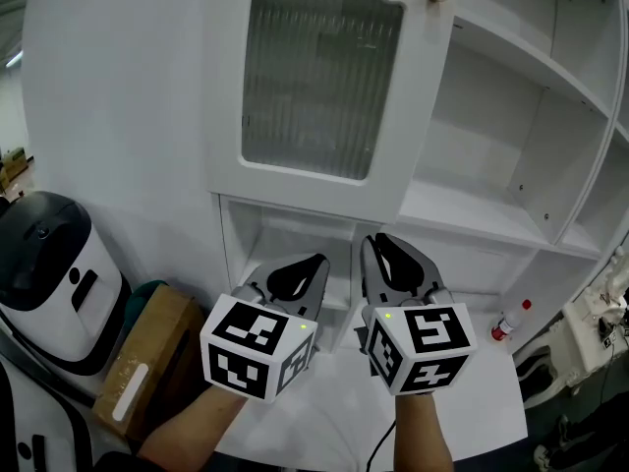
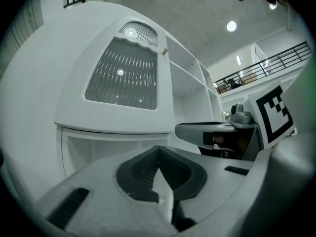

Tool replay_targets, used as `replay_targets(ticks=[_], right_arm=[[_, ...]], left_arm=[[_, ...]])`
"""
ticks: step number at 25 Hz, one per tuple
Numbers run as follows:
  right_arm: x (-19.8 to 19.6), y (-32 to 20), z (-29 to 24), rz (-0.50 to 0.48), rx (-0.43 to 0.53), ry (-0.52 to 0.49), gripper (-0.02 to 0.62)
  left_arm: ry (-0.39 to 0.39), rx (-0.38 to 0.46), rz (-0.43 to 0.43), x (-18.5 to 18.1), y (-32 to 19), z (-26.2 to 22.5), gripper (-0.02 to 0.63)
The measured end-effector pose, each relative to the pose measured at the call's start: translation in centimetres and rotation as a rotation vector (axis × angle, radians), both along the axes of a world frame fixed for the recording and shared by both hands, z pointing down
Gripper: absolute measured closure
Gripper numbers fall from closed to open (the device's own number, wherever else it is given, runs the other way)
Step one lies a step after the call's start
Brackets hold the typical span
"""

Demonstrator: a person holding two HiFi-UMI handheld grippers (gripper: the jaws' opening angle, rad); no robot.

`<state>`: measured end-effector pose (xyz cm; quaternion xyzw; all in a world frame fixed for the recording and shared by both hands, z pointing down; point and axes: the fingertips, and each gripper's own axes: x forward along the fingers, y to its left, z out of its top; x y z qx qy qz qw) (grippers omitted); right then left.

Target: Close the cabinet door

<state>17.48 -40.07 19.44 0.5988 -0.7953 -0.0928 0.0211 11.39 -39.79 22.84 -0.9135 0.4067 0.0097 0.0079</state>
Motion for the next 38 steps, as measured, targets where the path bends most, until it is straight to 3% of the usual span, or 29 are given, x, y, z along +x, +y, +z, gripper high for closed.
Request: replay_targets(ticks=[19,38], right_arm=[[-8.0,5.2,1.7,-0.015,-0.036,-0.033,0.555],[-10.8,8.2,3.2,0.010,-0.058,-0.030,0.565]], left_arm=[[-0.015,0.006,0.028,-5.7,3.9,0.1,0.595],[-0.031,0.014,0.058,-7.5,6.5,1.0,0.595]])
